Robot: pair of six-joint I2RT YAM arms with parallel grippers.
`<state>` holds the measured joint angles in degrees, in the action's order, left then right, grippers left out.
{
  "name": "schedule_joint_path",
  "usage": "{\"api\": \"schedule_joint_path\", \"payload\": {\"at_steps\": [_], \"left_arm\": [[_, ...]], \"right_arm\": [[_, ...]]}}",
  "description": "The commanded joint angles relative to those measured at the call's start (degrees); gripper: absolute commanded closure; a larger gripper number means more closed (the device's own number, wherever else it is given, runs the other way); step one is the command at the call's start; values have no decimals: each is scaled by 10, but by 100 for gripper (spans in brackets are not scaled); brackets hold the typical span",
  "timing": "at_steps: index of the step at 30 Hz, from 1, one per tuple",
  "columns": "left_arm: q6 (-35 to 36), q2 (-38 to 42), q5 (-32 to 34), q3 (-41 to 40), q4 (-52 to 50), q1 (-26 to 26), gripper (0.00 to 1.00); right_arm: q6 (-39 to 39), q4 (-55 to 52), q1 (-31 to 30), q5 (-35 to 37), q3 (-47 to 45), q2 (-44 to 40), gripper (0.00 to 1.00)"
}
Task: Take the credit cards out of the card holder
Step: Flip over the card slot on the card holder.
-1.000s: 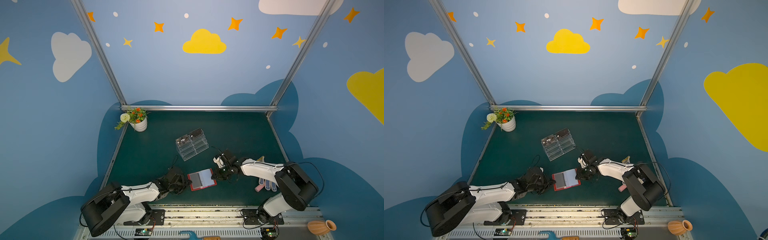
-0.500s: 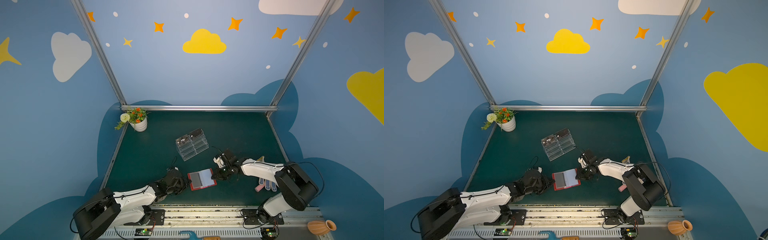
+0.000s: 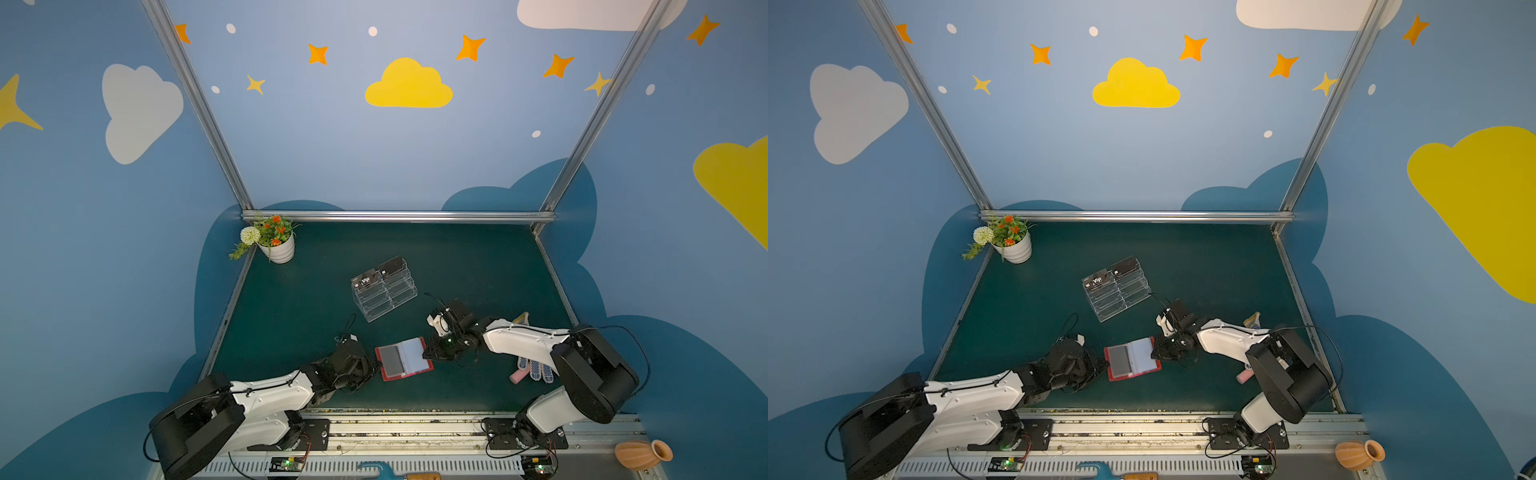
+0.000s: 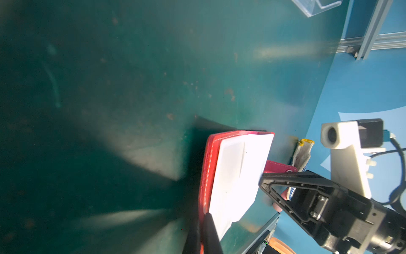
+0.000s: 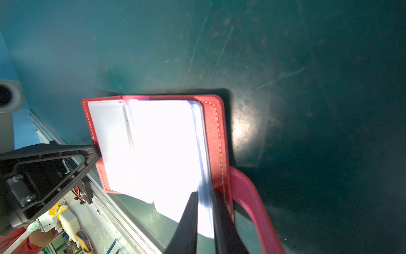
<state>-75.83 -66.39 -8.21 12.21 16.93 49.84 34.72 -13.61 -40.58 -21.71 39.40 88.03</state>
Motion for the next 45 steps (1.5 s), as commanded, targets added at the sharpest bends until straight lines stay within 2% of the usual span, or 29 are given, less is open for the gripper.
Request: {"api": "schedule_joint_path", "payload": {"at_steps": [1,12,27,37,41,45], "left_arm": [[15,-2,-5,18,27,7,96],[39,1,-6,48,58,20,96],[45,-83,-15,84,91,27,96],[50,-102,-13,91,101,30,96],[44,-72,11,73,77,30,96],[42,1,47,52,-8,26,96]], "right_arm": [[1,-21,3,38,-22,14,83],[9,-1,4,30,-39,21,83],[9,1,13,25,-49,13,82],[9,4,18,20,-56,12,81],[9,-4,21,23,-56,1,79],[6,-22,25,29,-54,-16,77]]}}
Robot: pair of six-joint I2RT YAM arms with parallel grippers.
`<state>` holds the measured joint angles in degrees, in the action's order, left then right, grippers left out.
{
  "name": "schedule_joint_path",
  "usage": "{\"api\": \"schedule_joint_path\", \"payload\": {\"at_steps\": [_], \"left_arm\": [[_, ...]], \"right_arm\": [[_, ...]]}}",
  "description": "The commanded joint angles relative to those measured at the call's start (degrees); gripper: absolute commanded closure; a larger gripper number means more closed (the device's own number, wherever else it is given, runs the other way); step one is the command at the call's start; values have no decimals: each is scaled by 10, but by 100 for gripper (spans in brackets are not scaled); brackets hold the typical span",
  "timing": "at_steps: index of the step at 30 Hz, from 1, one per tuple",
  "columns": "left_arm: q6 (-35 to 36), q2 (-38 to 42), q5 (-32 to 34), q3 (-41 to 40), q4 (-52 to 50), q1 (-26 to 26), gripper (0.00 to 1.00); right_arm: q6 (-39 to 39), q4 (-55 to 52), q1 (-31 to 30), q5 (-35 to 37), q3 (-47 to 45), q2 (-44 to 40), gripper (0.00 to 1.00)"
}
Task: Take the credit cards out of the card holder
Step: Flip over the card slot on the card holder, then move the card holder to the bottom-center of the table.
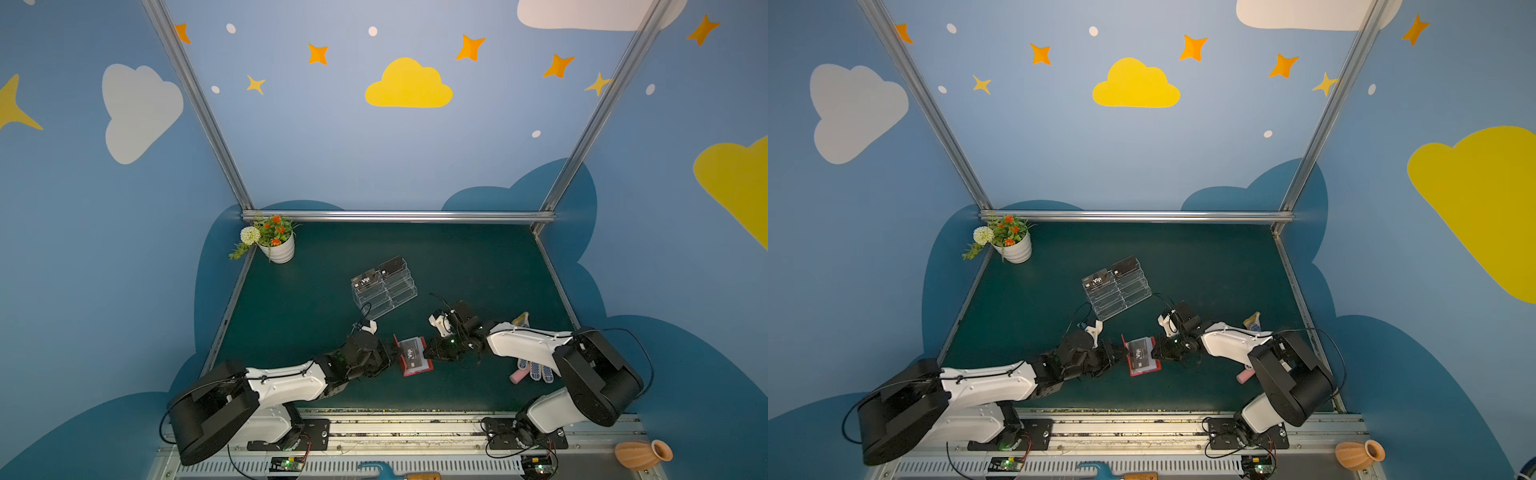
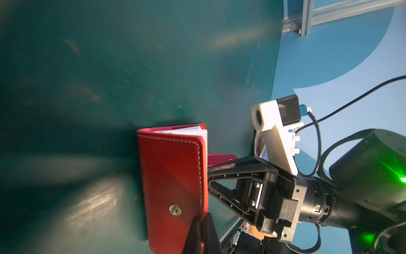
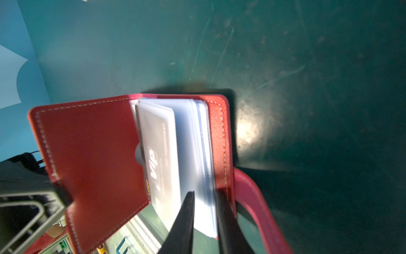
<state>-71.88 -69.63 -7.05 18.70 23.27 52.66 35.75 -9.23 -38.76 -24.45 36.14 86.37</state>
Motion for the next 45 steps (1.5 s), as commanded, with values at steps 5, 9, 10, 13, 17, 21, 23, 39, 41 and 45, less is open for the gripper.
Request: {"api": "schedule_joint_path", "payload": {"at_steps": [5,9,10,13,17,21,23,39,41,45], "left_arm": [[26,92,49,-23,-155,-5,94],[46,103,43,-7,-208,-6,83],[47,106,43,-5,-215,-6,81],[44,122,55,3,-248,-7,57],[38,181,99,35,-359,-6,35],[62,239,112,65,-391,-5,25],[75,240,102,82,-386,-5,22],[88,-2,-41,199,-209,3,26],[84,-28,-47,203,-186,2,27],[77,-79,-46,212,-161,3,30]], "right_arm": [[-8,-78,13,62,-20,-12,75],[-9,-84,19,63,-17,-11,73],[-10,-85,20,63,-15,-12,73],[-12,-95,22,66,-11,-19,71],[-21,-130,36,83,-7,-50,63],[-33,-178,63,106,0,-97,52],[-37,-194,73,111,6,-118,48],[-62,-280,144,168,20,-186,36],[-66,-291,155,167,40,-200,36],[-75,-247,156,85,34,-216,43]]}}
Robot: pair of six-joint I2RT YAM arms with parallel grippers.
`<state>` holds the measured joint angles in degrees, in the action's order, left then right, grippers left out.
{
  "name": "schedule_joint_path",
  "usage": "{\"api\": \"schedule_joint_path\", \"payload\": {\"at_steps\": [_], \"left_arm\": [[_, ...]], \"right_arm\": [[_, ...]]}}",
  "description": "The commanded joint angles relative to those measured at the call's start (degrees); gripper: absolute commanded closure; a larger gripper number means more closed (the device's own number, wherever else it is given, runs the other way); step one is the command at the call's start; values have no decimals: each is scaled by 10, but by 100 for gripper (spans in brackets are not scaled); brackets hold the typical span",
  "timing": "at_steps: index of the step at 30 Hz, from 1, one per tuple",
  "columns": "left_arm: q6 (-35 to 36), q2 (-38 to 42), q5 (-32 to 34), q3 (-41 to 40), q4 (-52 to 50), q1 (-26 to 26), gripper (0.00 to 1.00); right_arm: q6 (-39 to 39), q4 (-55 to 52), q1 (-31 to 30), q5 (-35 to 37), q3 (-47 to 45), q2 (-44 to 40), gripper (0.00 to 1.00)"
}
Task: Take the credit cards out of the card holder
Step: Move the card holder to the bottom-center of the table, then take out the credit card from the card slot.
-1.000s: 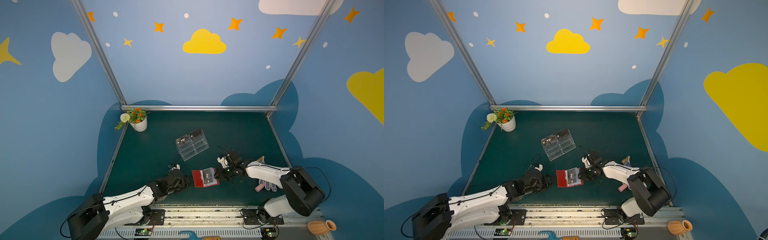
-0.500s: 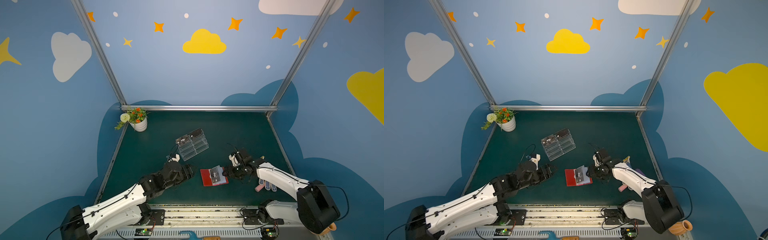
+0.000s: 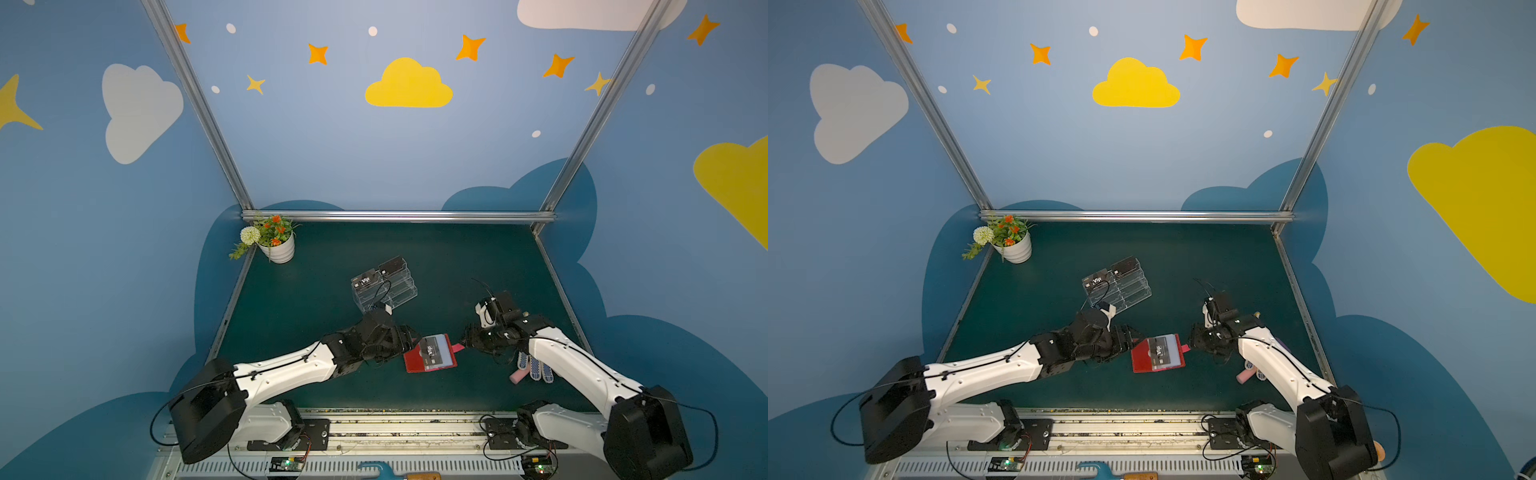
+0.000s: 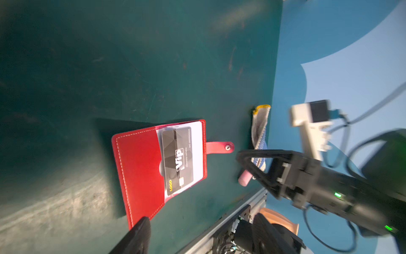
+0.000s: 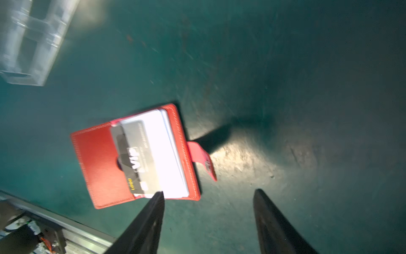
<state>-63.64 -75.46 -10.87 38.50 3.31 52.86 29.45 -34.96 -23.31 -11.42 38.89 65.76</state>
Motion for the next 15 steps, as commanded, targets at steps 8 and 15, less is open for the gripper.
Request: {"api": "schedule_joint_path", "payload": {"at_steps": [8,15], "left_arm": [[-22,-117,-34,-7,154,0,30],[-46,-195,-52,-19,222,-1,37]], "right_arm": [[15,115,-4,-152,-1,40,80],[24,177,-5,-165,-29,107,86]]}}
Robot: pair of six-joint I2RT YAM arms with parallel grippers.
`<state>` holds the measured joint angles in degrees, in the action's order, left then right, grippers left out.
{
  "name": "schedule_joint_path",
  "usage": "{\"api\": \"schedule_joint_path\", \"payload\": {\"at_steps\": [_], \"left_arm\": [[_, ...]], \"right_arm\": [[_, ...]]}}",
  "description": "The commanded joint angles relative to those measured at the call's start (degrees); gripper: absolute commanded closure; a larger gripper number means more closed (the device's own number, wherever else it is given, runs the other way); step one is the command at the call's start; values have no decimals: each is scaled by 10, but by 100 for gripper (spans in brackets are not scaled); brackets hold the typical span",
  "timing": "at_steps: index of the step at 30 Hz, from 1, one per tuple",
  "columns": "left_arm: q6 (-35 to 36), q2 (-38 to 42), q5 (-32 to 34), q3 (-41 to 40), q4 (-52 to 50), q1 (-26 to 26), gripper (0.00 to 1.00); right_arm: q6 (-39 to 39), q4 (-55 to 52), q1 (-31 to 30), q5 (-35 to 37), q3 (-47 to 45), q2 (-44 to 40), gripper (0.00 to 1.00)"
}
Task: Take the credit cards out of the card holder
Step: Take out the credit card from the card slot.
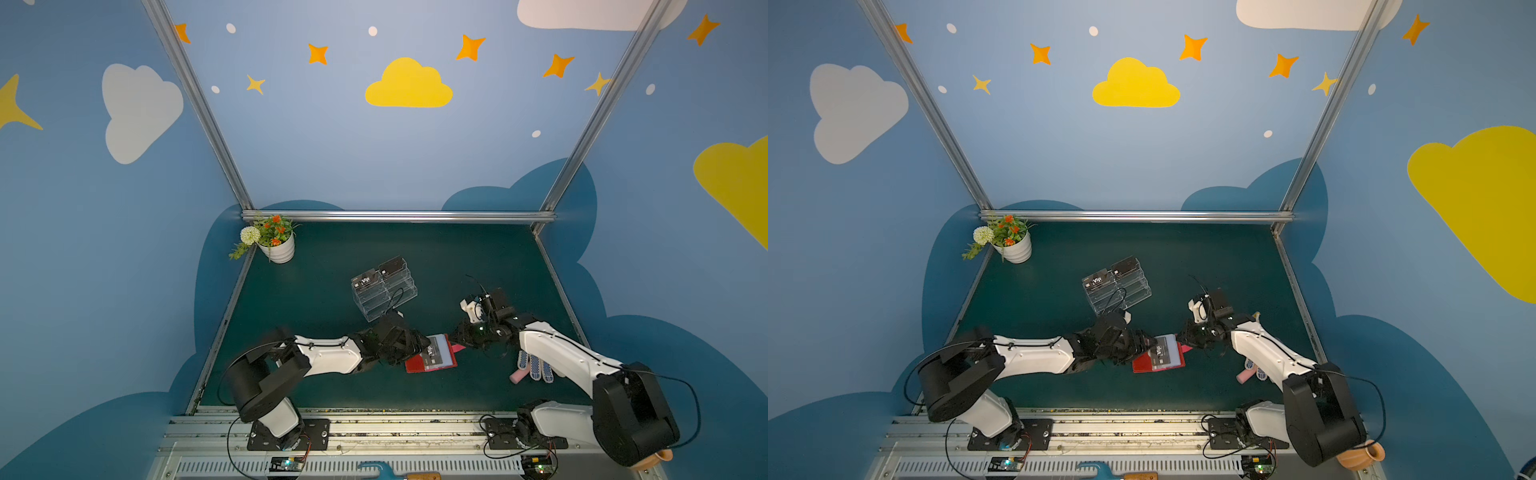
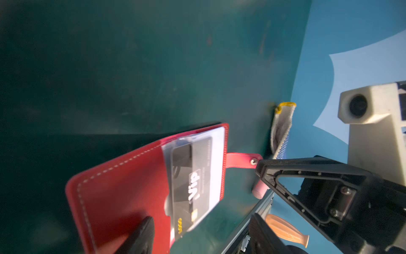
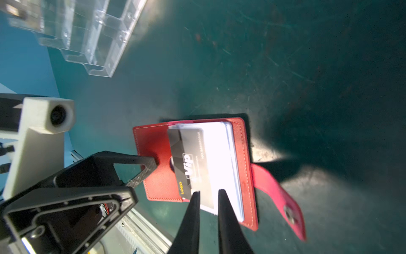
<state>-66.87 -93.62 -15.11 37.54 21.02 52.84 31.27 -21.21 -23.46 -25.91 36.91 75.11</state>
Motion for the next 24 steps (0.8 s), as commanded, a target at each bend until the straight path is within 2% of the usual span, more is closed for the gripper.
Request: {"api": "schedule_joint_path", "payload": {"at_steps": [1,16,24], "left_arm": [[-16,-18,-8,-12,45,0,39],[-44,-78,-10,-57,137,0,48],[-51,-86,-5,-79,177,0,61]], "right_arm": [[5,45,-4,-19,-10,22,87],[29,131,-36,-13,-33,134,93],[42,148,-47,-5,-46,160,94]]}}
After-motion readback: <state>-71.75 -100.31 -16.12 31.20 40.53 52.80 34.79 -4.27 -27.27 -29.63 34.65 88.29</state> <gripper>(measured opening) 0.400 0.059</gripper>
